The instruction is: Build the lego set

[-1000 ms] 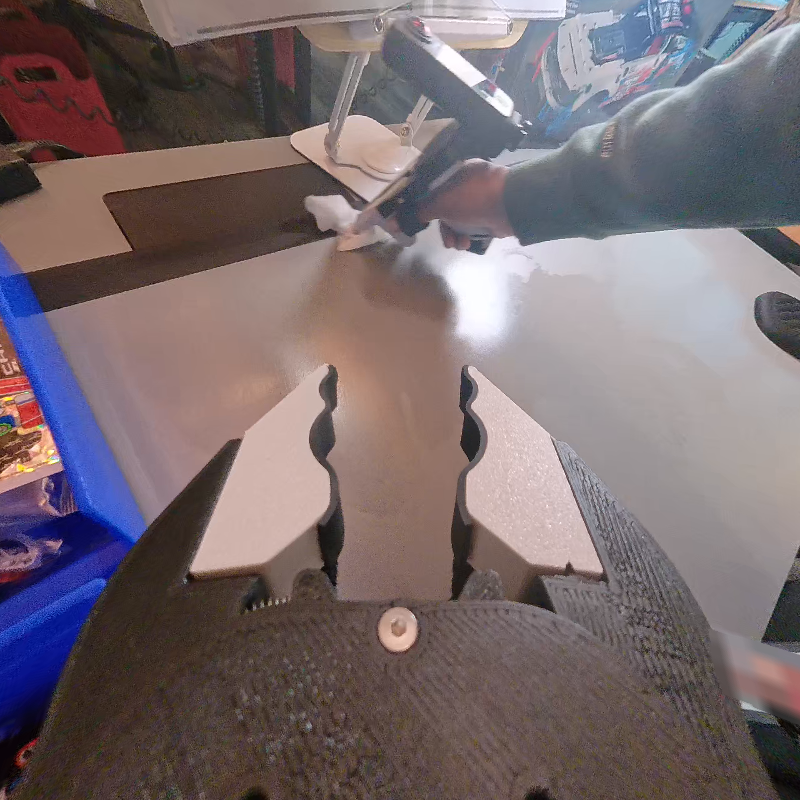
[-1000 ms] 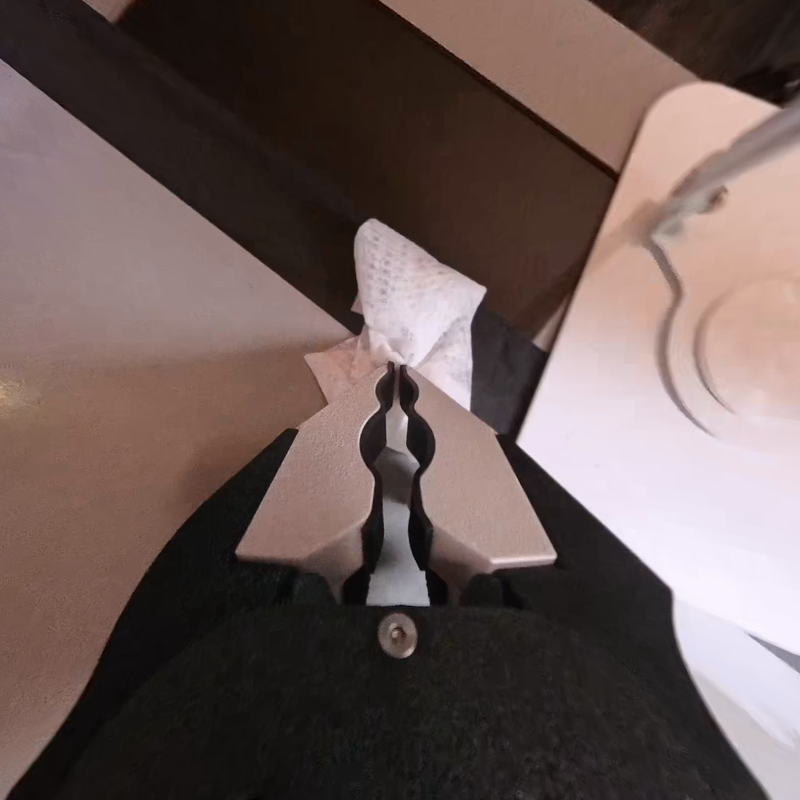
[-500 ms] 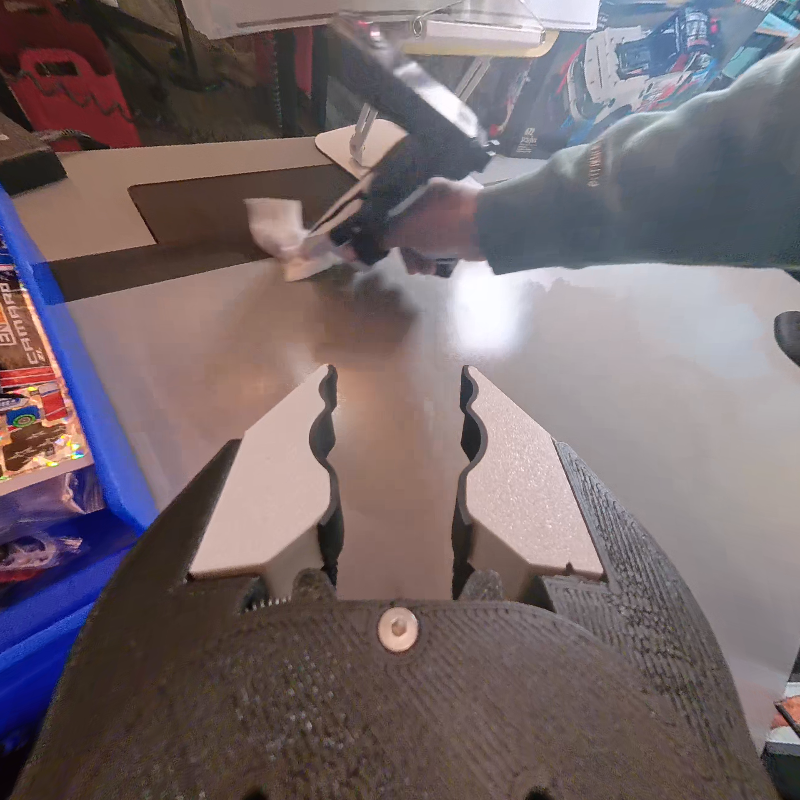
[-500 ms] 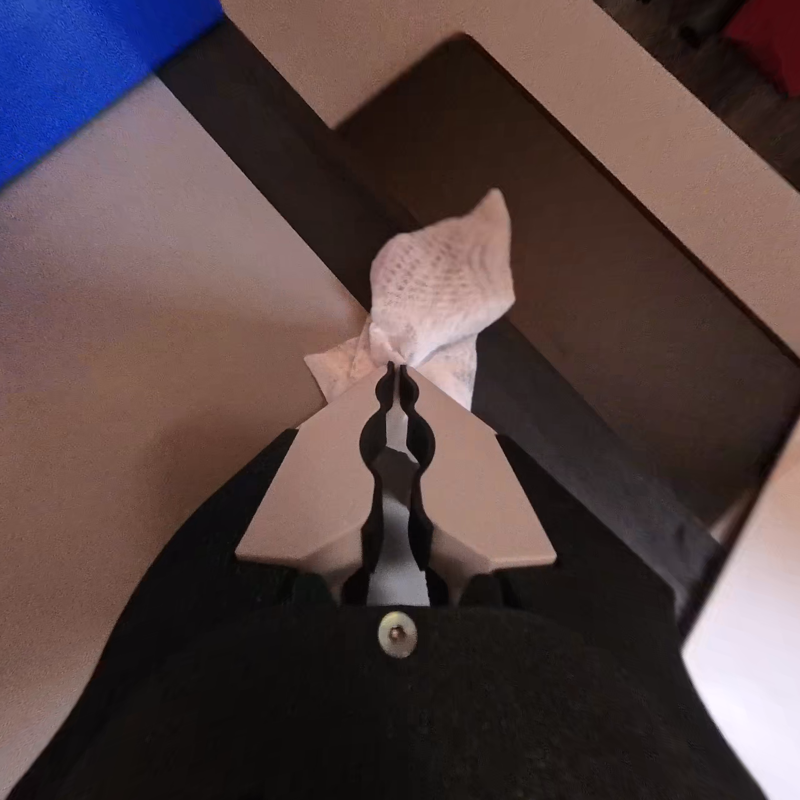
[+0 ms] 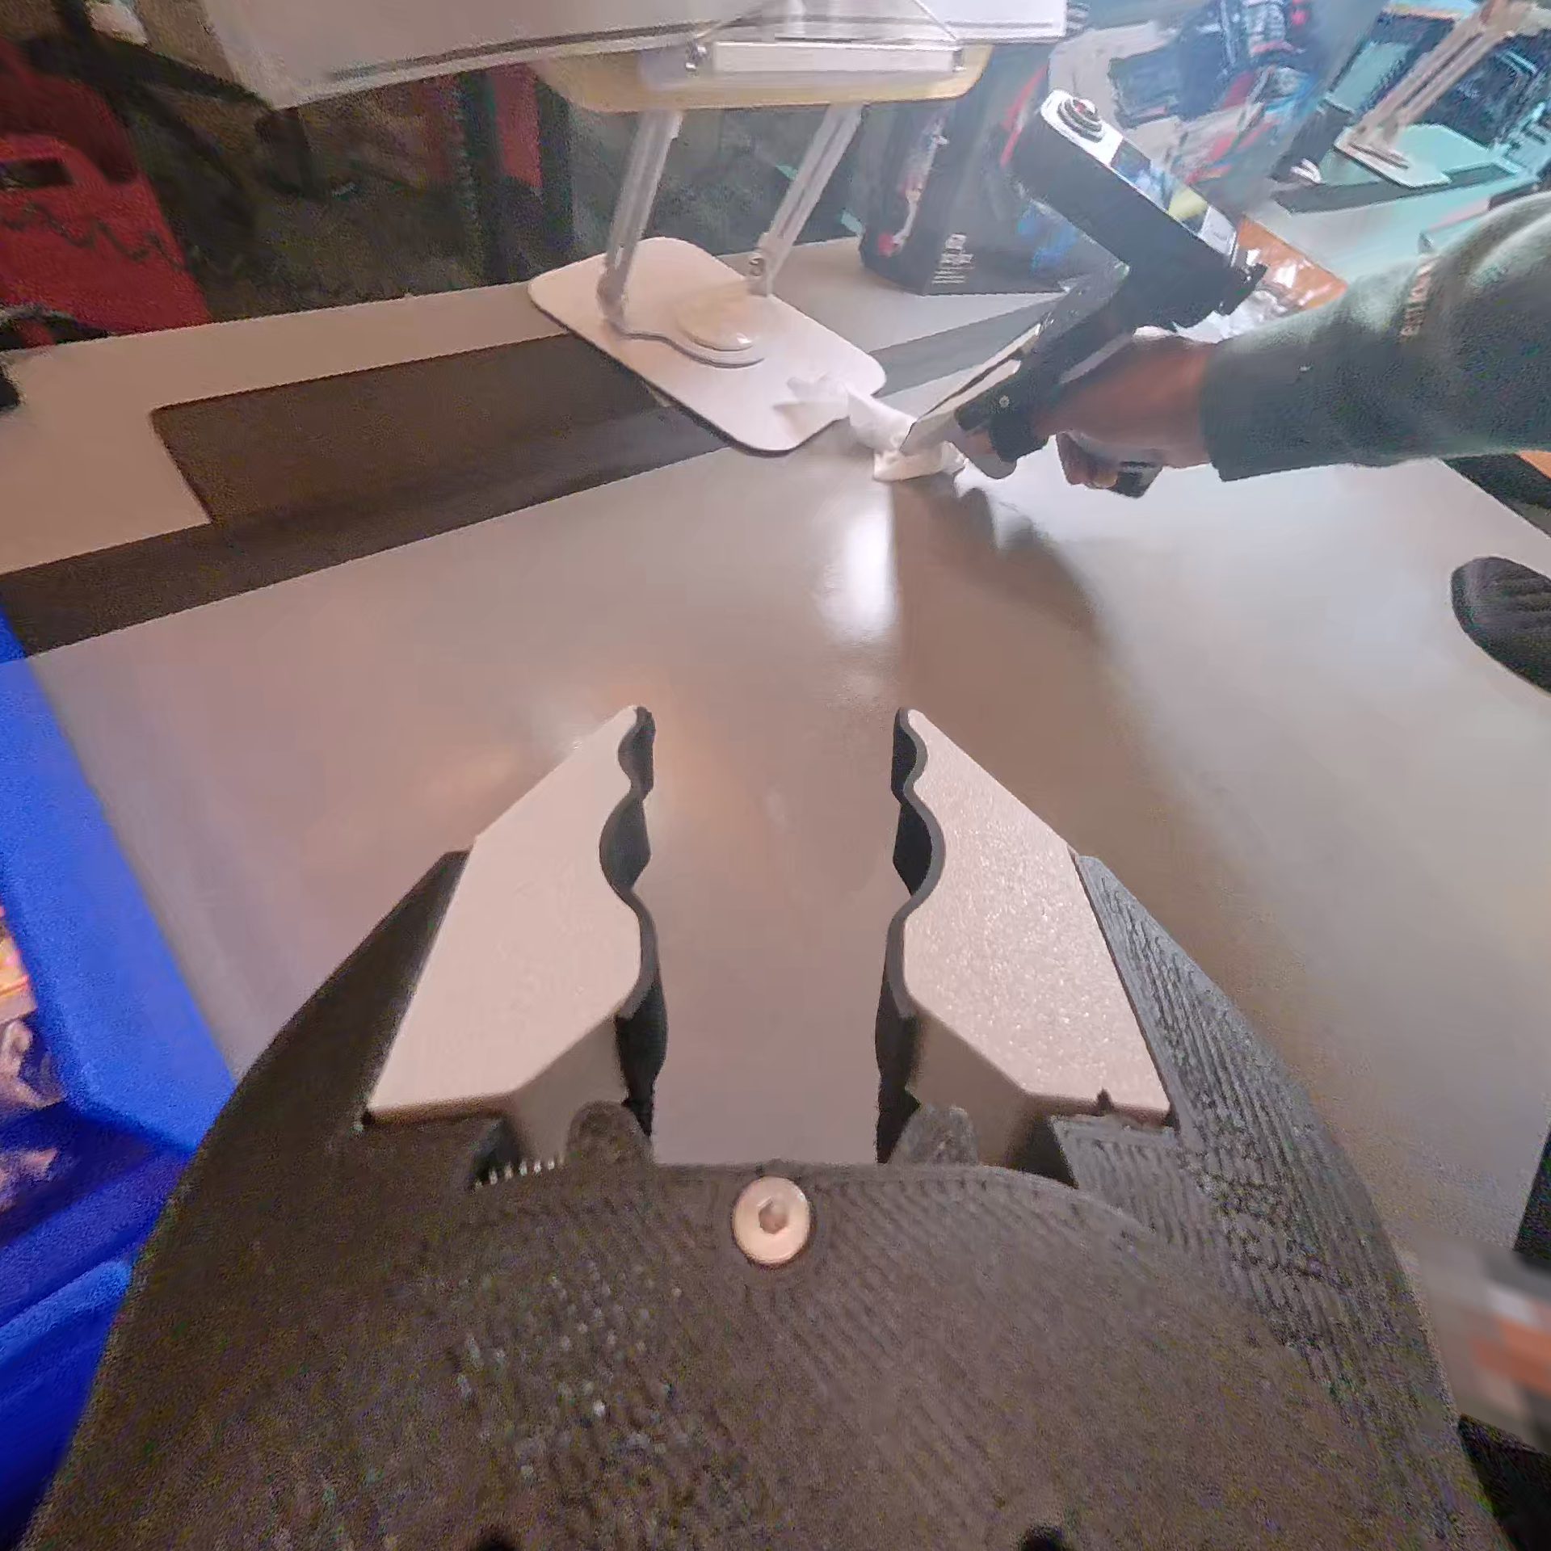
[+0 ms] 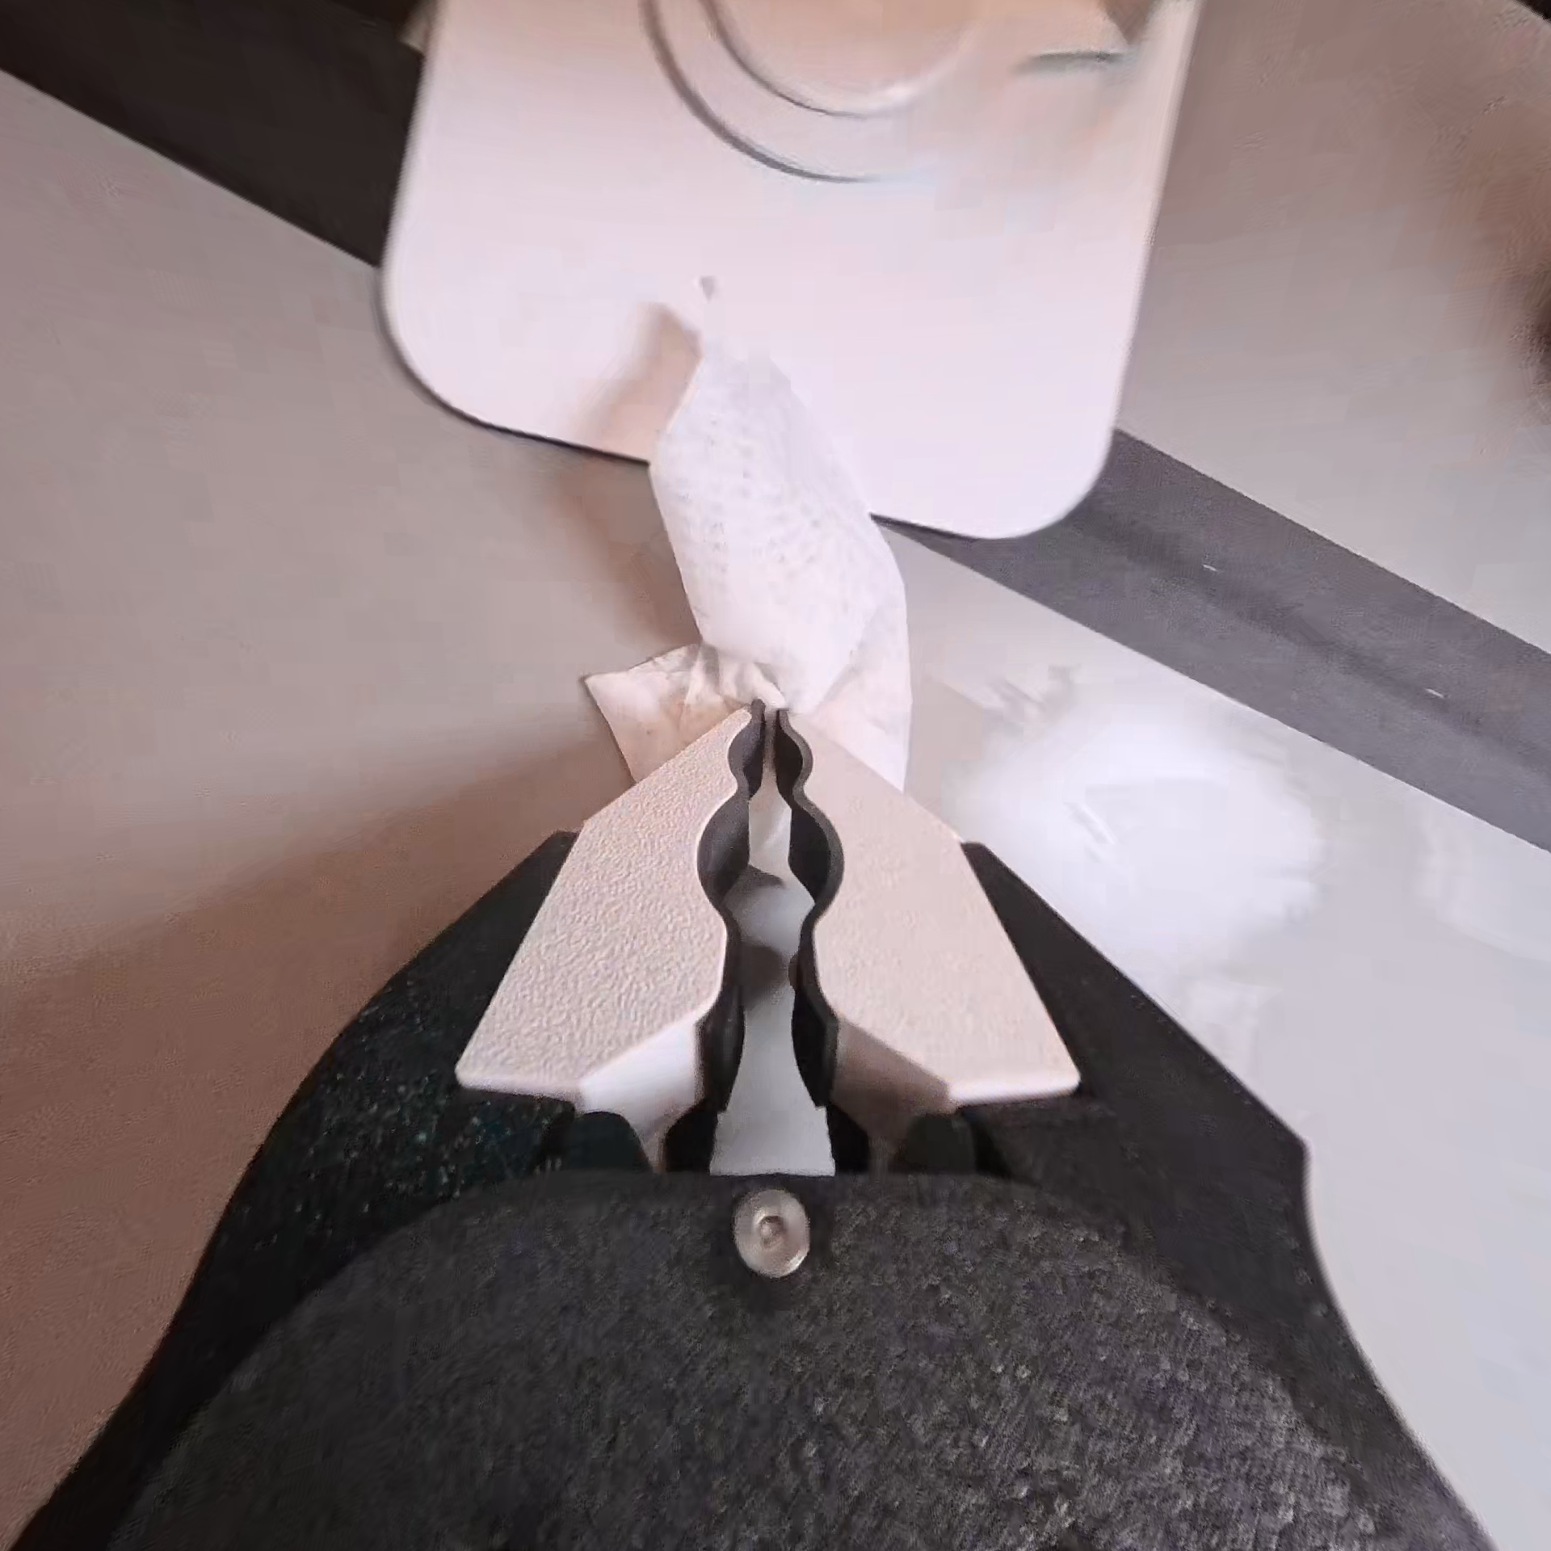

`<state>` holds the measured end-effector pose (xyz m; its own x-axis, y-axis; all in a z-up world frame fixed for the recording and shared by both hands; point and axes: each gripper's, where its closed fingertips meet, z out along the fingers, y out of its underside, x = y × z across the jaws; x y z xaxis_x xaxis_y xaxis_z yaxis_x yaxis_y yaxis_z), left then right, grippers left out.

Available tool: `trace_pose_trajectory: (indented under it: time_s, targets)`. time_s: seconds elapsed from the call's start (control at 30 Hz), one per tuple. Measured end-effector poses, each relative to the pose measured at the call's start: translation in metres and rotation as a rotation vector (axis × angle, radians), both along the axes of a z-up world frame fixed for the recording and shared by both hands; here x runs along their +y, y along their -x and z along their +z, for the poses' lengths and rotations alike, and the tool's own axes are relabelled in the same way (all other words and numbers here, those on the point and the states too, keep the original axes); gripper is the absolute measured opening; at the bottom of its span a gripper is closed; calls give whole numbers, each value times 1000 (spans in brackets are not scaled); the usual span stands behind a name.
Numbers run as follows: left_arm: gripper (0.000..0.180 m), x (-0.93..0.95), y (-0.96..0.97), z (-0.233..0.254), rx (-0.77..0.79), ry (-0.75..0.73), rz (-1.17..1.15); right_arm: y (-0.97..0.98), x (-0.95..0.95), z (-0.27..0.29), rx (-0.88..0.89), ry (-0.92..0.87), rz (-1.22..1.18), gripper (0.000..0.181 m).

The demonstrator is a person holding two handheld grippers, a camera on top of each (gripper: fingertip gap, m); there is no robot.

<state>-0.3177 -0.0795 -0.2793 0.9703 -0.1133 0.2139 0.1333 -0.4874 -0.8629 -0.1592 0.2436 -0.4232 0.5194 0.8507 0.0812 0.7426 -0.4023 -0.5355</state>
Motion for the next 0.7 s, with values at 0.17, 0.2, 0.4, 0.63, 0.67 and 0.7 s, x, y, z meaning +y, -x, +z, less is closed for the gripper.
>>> trace_pose_trajectory:
  time_s: [0.17, 0.2, 0.4, 0.63, 0.67, 0.7]
  targets:
    - [56, 7, -39, 5, 37, 19, -75, -40, 54, 0, 81, 42, -257, 0]
    - [56, 10, -47, 5, 43, 24, -84, -24, 34, 0, 77, 19, -157, 0]
    - [56, 46, -91, 28, 51, 0, -59, 7, -114, 1, 92, 40, 288, 0]
    - [56, 66, -144, 40, 63, -1, -3, -17, -35, 1, 111, 66, 166, 0]
    - [56, 69, -150, 40, 60, 2, 9, -9, -69, 1, 124, 80, 254, 0]
    - [56, 73, -154, 40, 62, 5, 20, -8, -101, 1, 123, 82, 344, 0]
